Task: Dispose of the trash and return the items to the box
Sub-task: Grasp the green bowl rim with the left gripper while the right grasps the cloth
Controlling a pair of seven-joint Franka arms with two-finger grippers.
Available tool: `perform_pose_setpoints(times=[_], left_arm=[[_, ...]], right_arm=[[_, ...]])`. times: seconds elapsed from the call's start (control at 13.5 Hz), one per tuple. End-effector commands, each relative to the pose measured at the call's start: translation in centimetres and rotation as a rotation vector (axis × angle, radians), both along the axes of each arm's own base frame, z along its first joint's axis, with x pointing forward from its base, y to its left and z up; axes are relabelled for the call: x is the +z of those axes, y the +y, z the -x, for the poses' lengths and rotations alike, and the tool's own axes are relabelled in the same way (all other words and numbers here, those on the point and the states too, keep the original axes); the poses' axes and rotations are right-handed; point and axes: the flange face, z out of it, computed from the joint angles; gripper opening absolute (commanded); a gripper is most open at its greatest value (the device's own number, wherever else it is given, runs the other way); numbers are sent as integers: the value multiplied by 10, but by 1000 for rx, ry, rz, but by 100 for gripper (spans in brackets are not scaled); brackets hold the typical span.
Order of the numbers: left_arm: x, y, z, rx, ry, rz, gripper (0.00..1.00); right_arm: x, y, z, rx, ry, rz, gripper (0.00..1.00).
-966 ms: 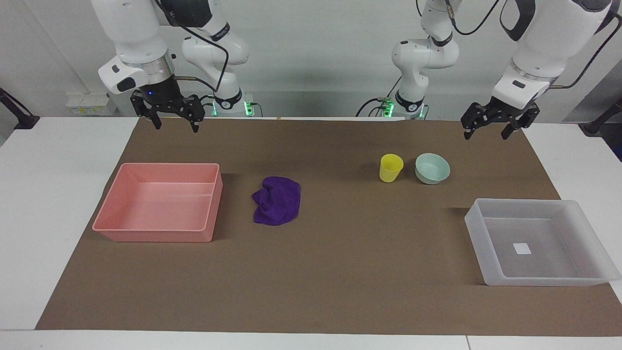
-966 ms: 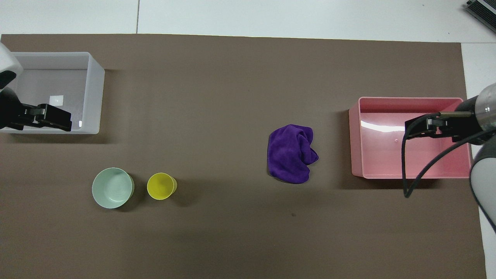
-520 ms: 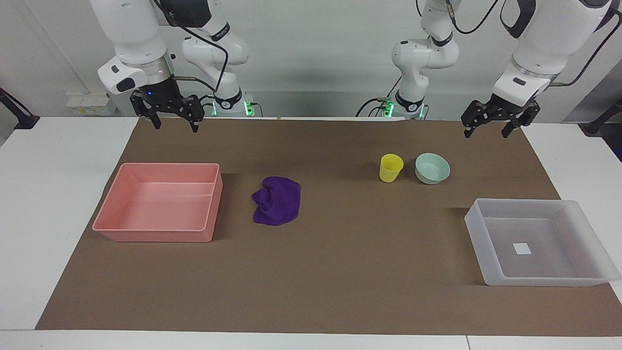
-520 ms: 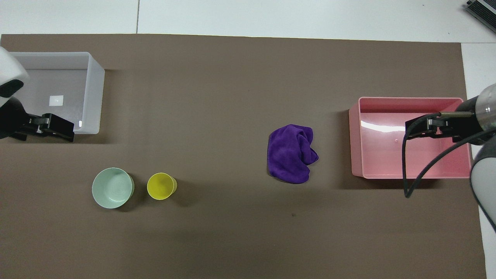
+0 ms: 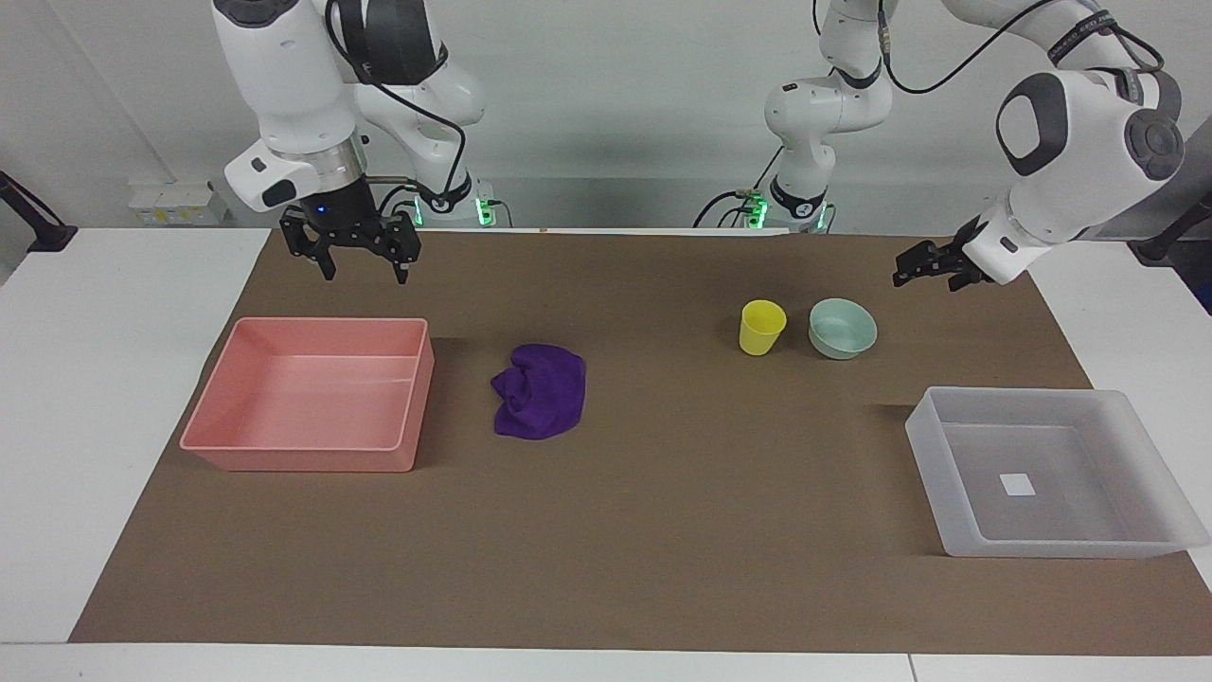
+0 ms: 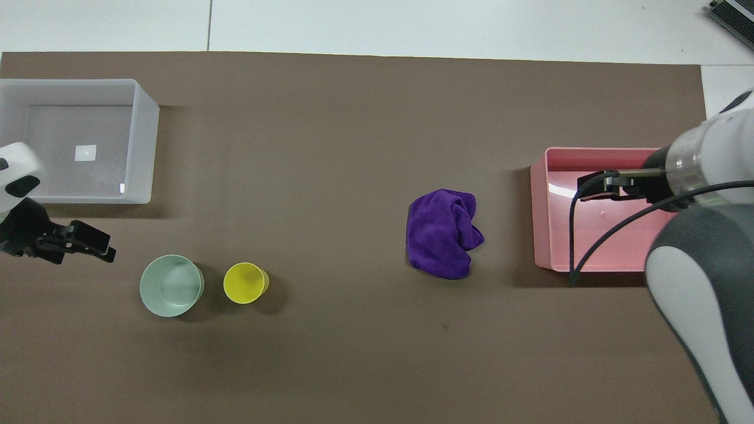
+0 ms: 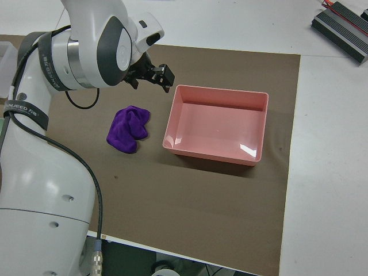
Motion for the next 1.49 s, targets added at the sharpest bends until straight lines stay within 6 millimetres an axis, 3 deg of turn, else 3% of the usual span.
perform_pose_setpoints(times=[0.0, 0.07, 0.22, 0.3, 0.37, 0.52, 0.59, 0.67, 0.74, 0.89, 1.04, 1.19, 1.34, 1.41], left_arm=[[-64, 7, 23, 28, -38, 12, 100], [-79, 4, 23, 32, -51, 12, 100], [-114, 4, 20, 51, -54, 23, 100], [-125, 3, 22, 52, -44, 23, 100], [-129, 1, 21, 50, -45, 22, 100], [-160, -8, 24, 33, 28, 32, 66], [-168, -9, 26, 37, 51, 34, 44], [-171, -10, 32, 30, 100, 44, 14], [-169, -5, 35, 38, 123, 51, 0], [-166, -3, 35, 37, 135, 55, 0], [-145, -3, 27, 26, 154, 64, 0], [-98, 1, 8, 15, 181, 80, 0], [-39, 29, -7, 42, 177, 96, 0], [-9, 38, -16, 48, 142, 94, 0]], right_arm=[[-43, 28, 4, -7, -11, -6, 100], [-61, 47, 7, 7, -9, -8, 100], [-92, 66, 0, 23, -7, -12, 100], [-104, 85, -3, 45, -16, -18, 100], [-121, 89, -6, 29, -14, -14, 100], [-156, 113, -8, 62, -23, -21, 100], [-171, 117, -12, 72, -35, -25, 100], [-184, 131, -9, 98, -53, -33, 100], [-199, 139, -8, 109, -73, -45, 100], [-225, 144, -6, 120, -89, -35, 100], [-251, 170, 0, 95, -101, -30, 100], [-270, 175, 8, 69, -120, 11, 100], [-280, 171, 18, 80, -114, 44, 100], [-282, 170, 21, 68, -108, 47, 44]])
